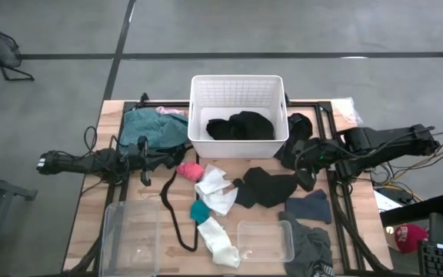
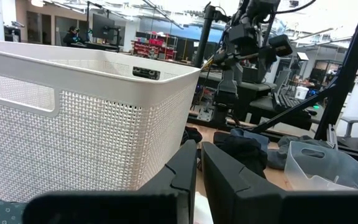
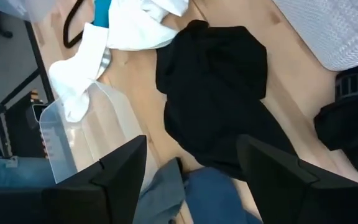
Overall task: Pick & Place Cloths
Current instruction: Put the black boxer into the right transparent bin
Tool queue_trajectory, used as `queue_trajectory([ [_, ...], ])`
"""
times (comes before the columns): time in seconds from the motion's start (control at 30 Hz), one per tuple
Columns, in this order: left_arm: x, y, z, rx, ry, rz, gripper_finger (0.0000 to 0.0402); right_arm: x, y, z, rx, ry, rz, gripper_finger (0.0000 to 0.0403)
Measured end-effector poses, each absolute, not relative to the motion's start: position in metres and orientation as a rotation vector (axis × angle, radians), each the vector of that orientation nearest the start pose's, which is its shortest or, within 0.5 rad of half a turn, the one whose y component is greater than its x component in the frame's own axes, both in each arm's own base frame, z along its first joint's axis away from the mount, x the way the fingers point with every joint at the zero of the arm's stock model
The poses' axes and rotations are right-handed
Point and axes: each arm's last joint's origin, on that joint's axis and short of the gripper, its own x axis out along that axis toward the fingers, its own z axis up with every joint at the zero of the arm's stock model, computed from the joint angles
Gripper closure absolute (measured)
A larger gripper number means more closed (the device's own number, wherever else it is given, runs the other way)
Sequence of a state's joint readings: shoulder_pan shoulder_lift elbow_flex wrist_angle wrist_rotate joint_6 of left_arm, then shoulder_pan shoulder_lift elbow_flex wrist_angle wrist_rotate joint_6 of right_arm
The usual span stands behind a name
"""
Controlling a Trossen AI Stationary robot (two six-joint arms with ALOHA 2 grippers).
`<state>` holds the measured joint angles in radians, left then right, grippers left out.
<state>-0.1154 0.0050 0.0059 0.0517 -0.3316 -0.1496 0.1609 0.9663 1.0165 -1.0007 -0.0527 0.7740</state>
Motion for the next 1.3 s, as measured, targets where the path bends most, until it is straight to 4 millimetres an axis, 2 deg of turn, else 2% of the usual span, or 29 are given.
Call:
queue_trajectory([
  [0.2,0.096,-0.002,0.170,-0.160,-0.068,0.212,0.0371,0.169,0.037,0.304,0.659,1.016,-0.168,0.0148],
  [0.3,0.096,-0.002,0.170,-0.161,-0.068,0.211,0.0371,0.175,0.043,0.293,0.617,1.063,-0.172,0.0155],
  [0.53,0.096,-0.002,0.170,-0.161,-0.068,0.212,0.0371,0.201,0.054,0.265,0.544,1.127,-0.173,0.0176],
  [0.7,0.096,-0.002,0.170,-0.160,-0.067,0.212,0.0371,0.223,0.059,0.248,0.535,1.150,-0.182,0.0174],
  [1.07,0.096,-0.002,0.170,-0.160,-0.067,0.212,0.0371,0.257,0.066,0.201,0.514,1.220,-0.328,0.0099],
  [1.3,0.096,-0.002,0.170,-0.161,-0.067,0.212,0.0371,0.276,0.071,0.173,0.516,1.236,-0.352,0.0051],
])
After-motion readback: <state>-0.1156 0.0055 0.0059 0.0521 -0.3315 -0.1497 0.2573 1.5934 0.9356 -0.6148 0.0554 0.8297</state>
